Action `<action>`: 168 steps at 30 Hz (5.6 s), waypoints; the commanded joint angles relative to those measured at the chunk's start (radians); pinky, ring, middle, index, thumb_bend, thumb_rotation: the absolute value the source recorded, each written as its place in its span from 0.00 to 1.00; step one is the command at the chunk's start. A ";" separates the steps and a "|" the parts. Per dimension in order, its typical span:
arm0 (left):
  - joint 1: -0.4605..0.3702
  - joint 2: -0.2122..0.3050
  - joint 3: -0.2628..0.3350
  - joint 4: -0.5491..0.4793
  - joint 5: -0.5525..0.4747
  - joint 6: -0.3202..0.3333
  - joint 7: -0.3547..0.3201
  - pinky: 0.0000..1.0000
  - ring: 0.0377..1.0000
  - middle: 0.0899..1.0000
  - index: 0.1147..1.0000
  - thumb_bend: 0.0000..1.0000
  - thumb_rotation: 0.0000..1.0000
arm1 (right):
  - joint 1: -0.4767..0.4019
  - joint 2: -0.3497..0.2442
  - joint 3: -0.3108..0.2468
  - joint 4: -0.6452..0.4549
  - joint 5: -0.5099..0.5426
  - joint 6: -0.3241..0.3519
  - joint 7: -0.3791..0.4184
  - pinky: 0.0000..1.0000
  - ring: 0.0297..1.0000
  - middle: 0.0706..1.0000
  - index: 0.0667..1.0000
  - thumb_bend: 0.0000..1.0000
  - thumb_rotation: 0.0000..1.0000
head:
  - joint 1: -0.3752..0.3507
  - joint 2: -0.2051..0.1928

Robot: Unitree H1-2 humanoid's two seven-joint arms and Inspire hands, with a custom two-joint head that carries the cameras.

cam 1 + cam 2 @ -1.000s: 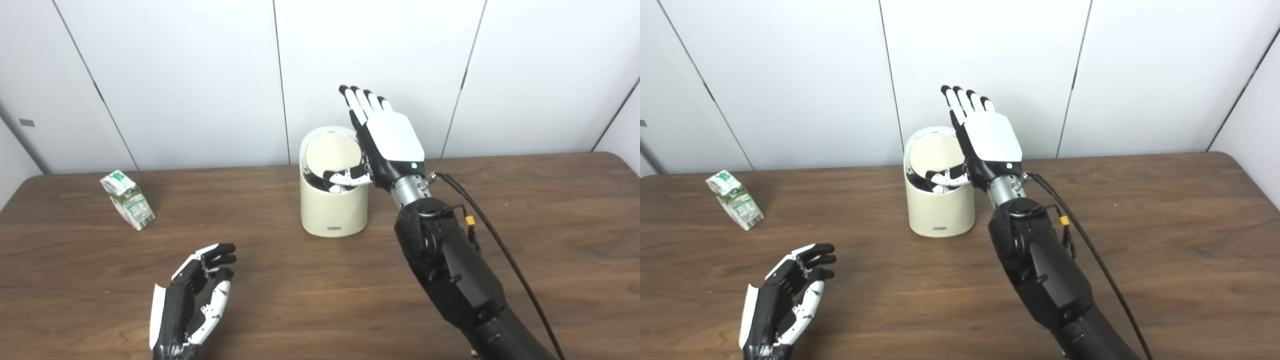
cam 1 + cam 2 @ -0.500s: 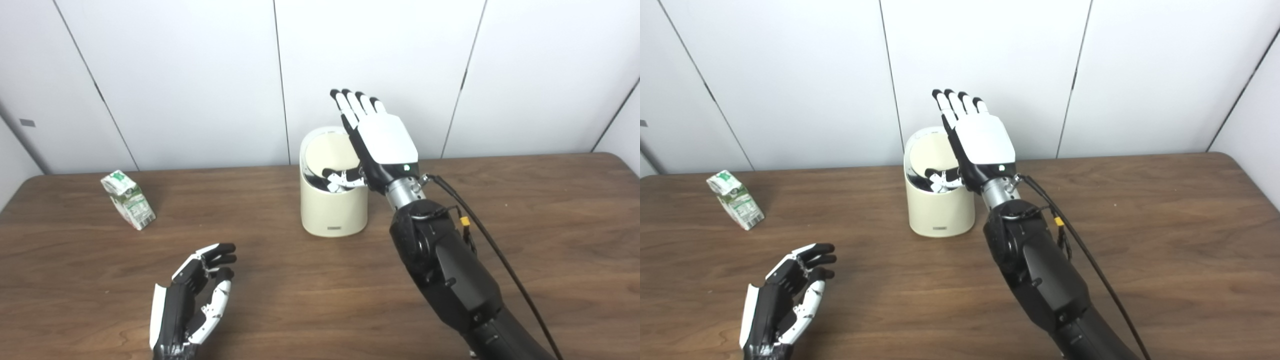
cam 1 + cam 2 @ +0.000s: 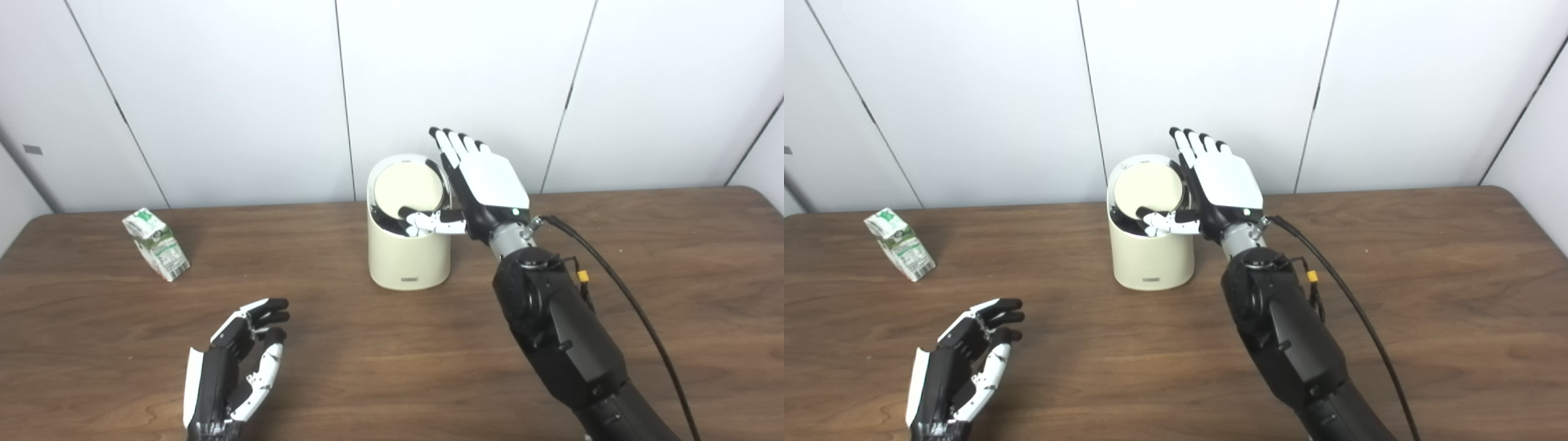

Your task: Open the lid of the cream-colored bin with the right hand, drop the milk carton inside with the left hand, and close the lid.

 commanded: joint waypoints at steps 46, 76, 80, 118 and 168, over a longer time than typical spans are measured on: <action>0.000 -0.004 -0.007 0.019 0.001 -0.032 0.007 0.60 0.68 0.70 0.68 0.23 0.36 | -0.106 -0.010 -0.045 0.014 0.043 -0.001 -0.064 0.99 1.00 1.00 1.00 0.67 0.78 | -0.003 -0.001; -0.001 -0.004 -0.008 0.021 -0.007 -0.033 0.004 0.60 0.68 0.70 0.68 0.24 0.35 | -0.084 -0.031 -0.017 0.011 0.043 0.014 -0.087 0.98 1.00 1.00 1.00 0.84 0.56 | -0.002 -0.002; 0.002 -0.003 -0.008 0.014 -0.011 -0.027 0.002 0.60 0.68 0.71 0.68 0.23 0.35 | -0.052 -0.027 -0.035 -0.035 0.073 0.003 -0.089 0.99 1.00 1.00 1.00 0.83 0.84 | 0.002 0.000; 0.022 0.024 0.010 -0.028 -0.013 0.010 -0.004 0.61 0.67 0.70 0.68 0.22 0.33 | 0.669 0.092 -0.213 -0.398 0.404 -0.433 -0.326 0.54 0.66 0.69 0.68 0.23 0.30 | 0.001 0.012; 0.026 0.163 0.349 -0.197 -0.049 0.388 0.076 0.66 0.75 0.76 0.77 0.84 0.23 | 0.639 -0.037 -0.333 -0.210 0.520 -0.613 -0.324 0.48 0.63 0.68 0.67 0.22 0.11 | 0.379 -0.034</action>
